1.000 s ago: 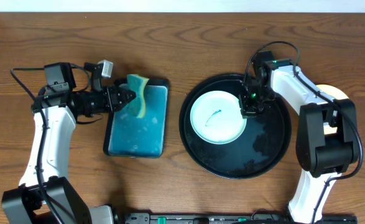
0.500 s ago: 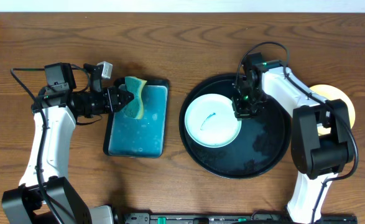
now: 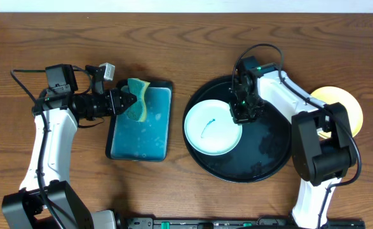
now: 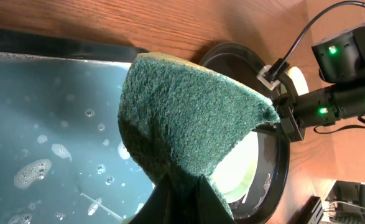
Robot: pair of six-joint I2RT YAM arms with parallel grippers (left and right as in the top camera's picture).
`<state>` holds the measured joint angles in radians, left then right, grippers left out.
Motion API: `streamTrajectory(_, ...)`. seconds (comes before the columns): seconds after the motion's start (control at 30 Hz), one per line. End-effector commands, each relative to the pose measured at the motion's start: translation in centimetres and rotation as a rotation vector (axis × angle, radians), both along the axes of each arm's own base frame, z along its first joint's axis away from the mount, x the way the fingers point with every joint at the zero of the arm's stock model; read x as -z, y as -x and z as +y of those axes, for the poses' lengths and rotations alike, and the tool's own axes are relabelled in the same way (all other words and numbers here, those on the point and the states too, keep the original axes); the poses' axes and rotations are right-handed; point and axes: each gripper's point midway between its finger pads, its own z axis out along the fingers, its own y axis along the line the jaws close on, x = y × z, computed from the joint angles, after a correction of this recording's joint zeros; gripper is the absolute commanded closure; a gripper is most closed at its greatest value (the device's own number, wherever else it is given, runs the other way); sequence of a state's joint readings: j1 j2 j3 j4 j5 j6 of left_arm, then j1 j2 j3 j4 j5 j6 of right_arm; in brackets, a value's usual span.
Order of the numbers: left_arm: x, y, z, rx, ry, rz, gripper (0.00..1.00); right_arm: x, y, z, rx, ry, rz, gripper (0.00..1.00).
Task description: Clean dirty plates on tray and stack at the side
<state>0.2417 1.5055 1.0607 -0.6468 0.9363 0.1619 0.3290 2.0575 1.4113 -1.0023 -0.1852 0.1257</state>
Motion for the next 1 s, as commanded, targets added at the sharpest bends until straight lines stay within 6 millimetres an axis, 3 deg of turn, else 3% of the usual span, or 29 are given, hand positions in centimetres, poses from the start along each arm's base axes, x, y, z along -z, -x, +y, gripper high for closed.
streamTrajectory(0.0, 0.0, 0.2, 0.0, 0.003, 0.008, -0.004, 0.93, -0.7, 0.9, 2.3, -0.027, -0.051, 0.005, 0.99)
streamTrajectory(0.97, 0.0, 0.2, 0.0, 0.003, 0.008, -0.004, 0.93, -0.9, 1.3, 5.1, -0.026, -0.116, 0.002, 0.99)
